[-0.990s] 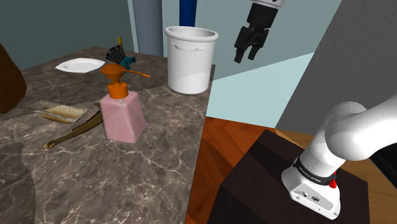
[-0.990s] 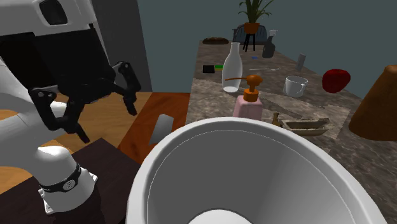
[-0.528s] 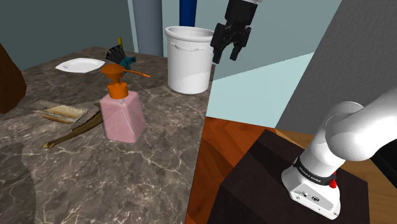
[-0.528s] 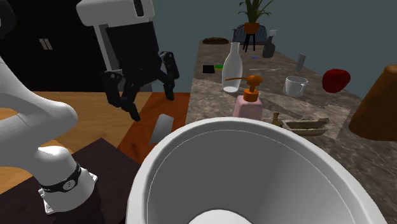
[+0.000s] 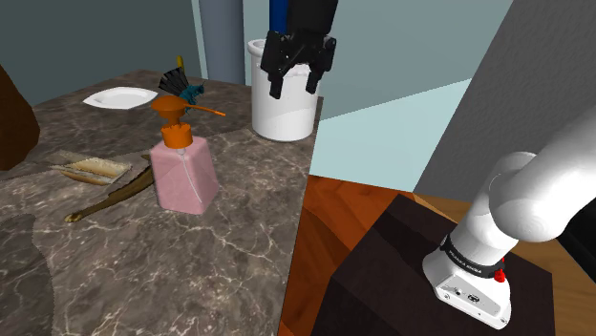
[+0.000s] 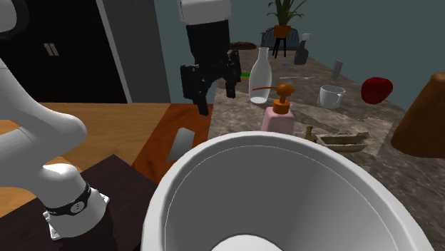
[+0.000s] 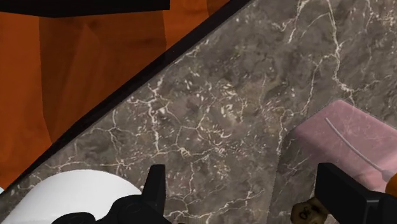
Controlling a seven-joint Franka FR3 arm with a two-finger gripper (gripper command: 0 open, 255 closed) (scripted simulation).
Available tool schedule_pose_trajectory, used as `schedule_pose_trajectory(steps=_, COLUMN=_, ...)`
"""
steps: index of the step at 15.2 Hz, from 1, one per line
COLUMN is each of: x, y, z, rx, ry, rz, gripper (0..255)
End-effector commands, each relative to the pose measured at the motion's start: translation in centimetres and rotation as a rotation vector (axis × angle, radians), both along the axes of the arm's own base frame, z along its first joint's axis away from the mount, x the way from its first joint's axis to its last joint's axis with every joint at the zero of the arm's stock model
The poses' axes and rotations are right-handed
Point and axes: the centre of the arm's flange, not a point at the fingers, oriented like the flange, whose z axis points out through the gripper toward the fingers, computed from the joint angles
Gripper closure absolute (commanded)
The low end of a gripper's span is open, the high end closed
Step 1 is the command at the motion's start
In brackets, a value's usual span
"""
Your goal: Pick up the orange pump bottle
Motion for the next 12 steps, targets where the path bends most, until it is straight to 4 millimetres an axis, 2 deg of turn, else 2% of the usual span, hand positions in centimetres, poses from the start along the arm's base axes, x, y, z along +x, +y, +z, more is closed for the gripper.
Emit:
schedule_pose_trajectory(steps=1, x=1.0, y=2.6, z=0.3, rx=0.002, ry=0.000, rz=-0.006, gripper=0)
schedule_pose_trajectory(steps=12, x=6.0, y=16.2, z=1.2, rx=0.007, ry=-0.003, rz=-0.032, gripper=0)
